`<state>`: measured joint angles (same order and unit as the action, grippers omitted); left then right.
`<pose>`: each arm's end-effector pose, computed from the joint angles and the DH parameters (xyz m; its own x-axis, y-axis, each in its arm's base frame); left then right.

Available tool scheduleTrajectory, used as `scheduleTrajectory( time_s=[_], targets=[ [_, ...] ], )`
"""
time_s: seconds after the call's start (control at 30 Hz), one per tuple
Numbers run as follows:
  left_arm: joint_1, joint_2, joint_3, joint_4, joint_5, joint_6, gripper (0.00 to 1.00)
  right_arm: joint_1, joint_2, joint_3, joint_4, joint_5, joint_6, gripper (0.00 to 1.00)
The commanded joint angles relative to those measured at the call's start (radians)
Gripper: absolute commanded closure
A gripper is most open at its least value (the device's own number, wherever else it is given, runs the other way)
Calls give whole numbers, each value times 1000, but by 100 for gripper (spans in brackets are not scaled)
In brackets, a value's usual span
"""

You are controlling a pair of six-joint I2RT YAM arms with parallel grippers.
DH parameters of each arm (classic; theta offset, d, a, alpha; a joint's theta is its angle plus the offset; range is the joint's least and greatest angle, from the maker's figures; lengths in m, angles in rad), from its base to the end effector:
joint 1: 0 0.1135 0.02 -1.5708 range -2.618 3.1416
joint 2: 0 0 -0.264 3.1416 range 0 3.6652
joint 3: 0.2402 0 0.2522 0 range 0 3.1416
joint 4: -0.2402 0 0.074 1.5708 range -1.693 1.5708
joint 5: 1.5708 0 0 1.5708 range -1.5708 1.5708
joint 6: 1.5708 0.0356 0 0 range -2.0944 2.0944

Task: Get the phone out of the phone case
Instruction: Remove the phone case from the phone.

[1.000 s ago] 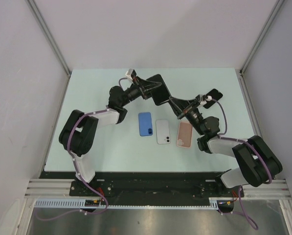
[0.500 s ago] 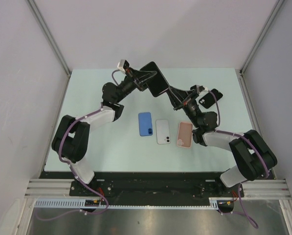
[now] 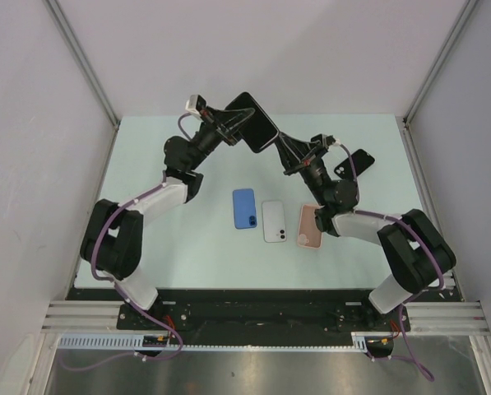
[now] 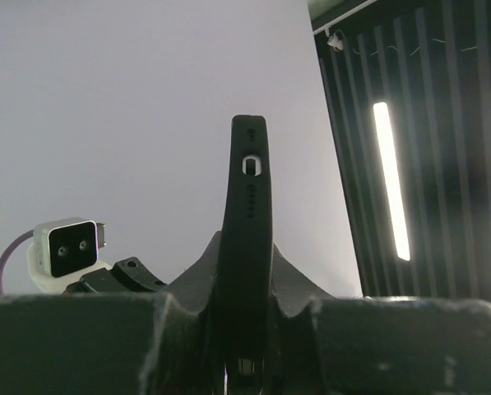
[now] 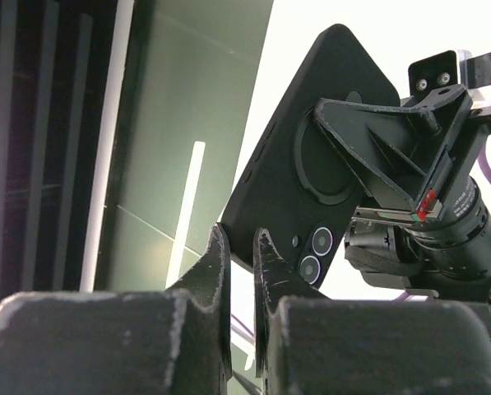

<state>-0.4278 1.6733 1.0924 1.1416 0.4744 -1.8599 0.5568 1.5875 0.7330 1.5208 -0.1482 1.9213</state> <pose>0.3337 -0.1700 0.3480 -0.8291 -0.5591 0.0086 0.2582 -0.3965 -0.8810 0.2658 0.1716 0.2996 -0.7636 0.6188 0.1842 -0.2795 -0.5740 0.7697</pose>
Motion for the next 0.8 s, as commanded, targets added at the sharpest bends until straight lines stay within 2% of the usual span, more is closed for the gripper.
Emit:
scheduleTrajectory(
  time_s=[0.0, 0.43, 0.77],
  targets=[
    [-111, -142, 78, 457, 208, -64, 100, 54, 117, 34, 87, -11, 13, 100],
    [-109, -179, 106, 460, 213, -90, 100, 52, 255, 31, 84, -60, -45, 100],
    [-108, -158, 141, 458, 205, -90, 100, 43, 341, -96, 81, -19, -53, 100]
  ],
)
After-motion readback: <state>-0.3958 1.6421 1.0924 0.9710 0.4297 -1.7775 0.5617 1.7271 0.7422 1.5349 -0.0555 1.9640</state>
